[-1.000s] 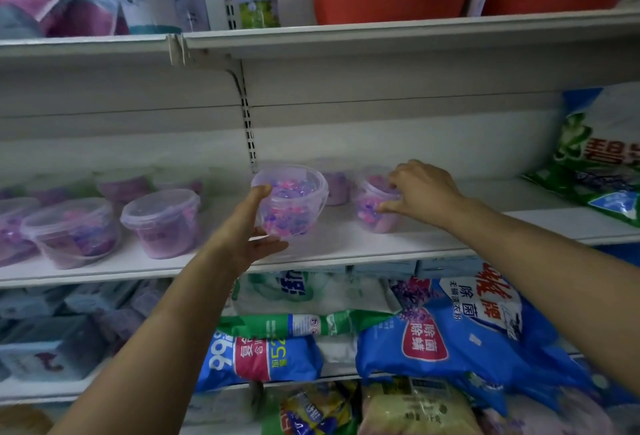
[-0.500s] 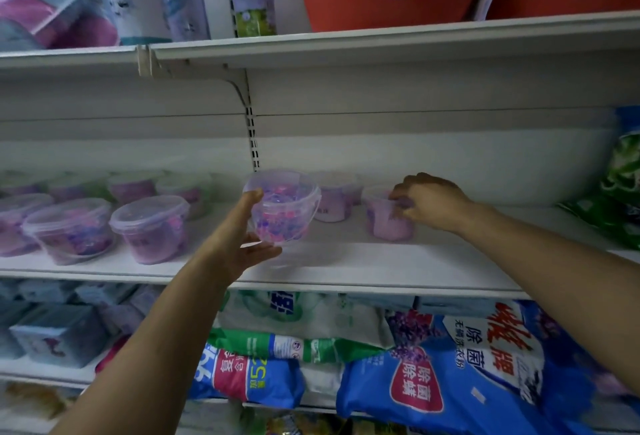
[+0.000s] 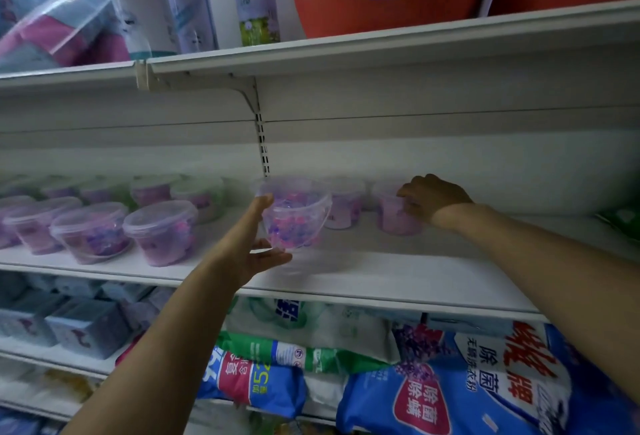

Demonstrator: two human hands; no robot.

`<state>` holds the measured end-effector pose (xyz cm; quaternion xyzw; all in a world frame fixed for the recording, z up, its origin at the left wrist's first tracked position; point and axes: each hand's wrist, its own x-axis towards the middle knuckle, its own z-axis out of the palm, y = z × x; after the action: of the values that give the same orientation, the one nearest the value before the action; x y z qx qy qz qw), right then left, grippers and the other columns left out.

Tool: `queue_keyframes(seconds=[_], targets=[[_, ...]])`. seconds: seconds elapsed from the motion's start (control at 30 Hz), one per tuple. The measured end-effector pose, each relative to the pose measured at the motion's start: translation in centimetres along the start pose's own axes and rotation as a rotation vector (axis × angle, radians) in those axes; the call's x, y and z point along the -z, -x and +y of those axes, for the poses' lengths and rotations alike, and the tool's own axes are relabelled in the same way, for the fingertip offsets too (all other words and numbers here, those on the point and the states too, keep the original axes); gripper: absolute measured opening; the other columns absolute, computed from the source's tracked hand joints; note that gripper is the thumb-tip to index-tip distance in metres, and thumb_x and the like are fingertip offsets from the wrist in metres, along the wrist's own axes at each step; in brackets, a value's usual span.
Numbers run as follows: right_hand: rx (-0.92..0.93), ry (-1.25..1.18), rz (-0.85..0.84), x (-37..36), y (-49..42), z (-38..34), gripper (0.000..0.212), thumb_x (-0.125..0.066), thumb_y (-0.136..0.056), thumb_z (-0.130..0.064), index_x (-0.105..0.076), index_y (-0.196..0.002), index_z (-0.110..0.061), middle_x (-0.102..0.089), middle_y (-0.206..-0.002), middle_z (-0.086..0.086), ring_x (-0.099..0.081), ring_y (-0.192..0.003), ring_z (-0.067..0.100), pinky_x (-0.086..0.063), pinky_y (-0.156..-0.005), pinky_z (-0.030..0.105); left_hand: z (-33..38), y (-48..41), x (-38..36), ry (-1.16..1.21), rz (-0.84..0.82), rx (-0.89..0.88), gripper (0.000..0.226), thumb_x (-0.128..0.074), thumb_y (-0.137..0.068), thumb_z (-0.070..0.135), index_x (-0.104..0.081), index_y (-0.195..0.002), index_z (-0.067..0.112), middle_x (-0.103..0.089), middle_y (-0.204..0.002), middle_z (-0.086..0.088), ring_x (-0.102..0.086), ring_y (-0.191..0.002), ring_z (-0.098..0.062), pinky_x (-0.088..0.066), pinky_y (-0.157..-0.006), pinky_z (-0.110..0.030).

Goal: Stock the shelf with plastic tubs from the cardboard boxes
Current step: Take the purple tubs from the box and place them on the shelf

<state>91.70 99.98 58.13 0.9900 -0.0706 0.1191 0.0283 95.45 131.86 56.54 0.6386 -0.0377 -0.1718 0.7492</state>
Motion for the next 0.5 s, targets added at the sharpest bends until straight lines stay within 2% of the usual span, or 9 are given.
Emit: queue_keyframes(seconds=[0.1, 0.17, 0.37, 0.5], targets=[[-0.007, -0.038, -0.046, 0.3, 0.5, 0.2, 0.047, -0.052, -0.093, -0.039, -0.043, -0.138, -0.029, -0.043, -0.138, 0.004, -0.039, -0.127, 0.025, -0.04, -0.097, 0.037, -0.1, 0.0, -0.7, -0.006, -0.003, -0.01, 0.057, -0.063, -0.084, 0.05, -0.051, -0.128, 0.016, -0.057, -0.116, -0.026, -0.065, -0.094, -0.038, -0.054, -0.089, -0.046], [-0.028, -0.081, -0.011, 0.9, 1.3, 0.5, 0.053, -0.055, -0.092, -0.037, -0.037, -0.142, -0.029, -0.039, -0.142, 0.003, -0.036, -0.131, 0.024, -0.037, -0.102, 0.037, -0.2, 0.1, -1.2, -0.01, -0.01, -0.015, 0.054, -0.064, -0.084, 0.048, -0.053, -0.126, 0.016, -0.059, -0.113, -0.022, -0.066, -0.093, -0.038, -0.054, -0.09, -0.048], [0.008, -0.125, 0.197, 2.8, 5.7, 2.4, 0.05, -0.056, -0.091, -0.034, -0.039, -0.138, -0.03, -0.047, -0.134, -0.002, -0.049, -0.119, 0.019, -0.039, -0.088, 0.03, -1.0, 0.4, -4.5, -0.074, -0.098, -0.005, 0.048, -0.065, -0.083, 0.047, -0.056, -0.117, 0.014, -0.06, -0.11, -0.024, -0.066, -0.095, -0.039, -0.057, -0.082, -0.044], [0.004, -0.09, 0.233, 4.3, 8.5, 4.0, 0.049, -0.054, -0.089, -0.032, -0.041, -0.136, -0.031, -0.05, -0.132, -0.003, -0.05, -0.118, 0.019, -0.044, -0.089, 0.033, -1.7, 0.6, -8.4, -0.094, -0.157, -0.021, 0.039, -0.064, -0.085, 0.043, -0.059, -0.109, 0.013, -0.061, -0.105, -0.018, -0.065, -0.093, -0.036, -0.056, -0.083, -0.047]])
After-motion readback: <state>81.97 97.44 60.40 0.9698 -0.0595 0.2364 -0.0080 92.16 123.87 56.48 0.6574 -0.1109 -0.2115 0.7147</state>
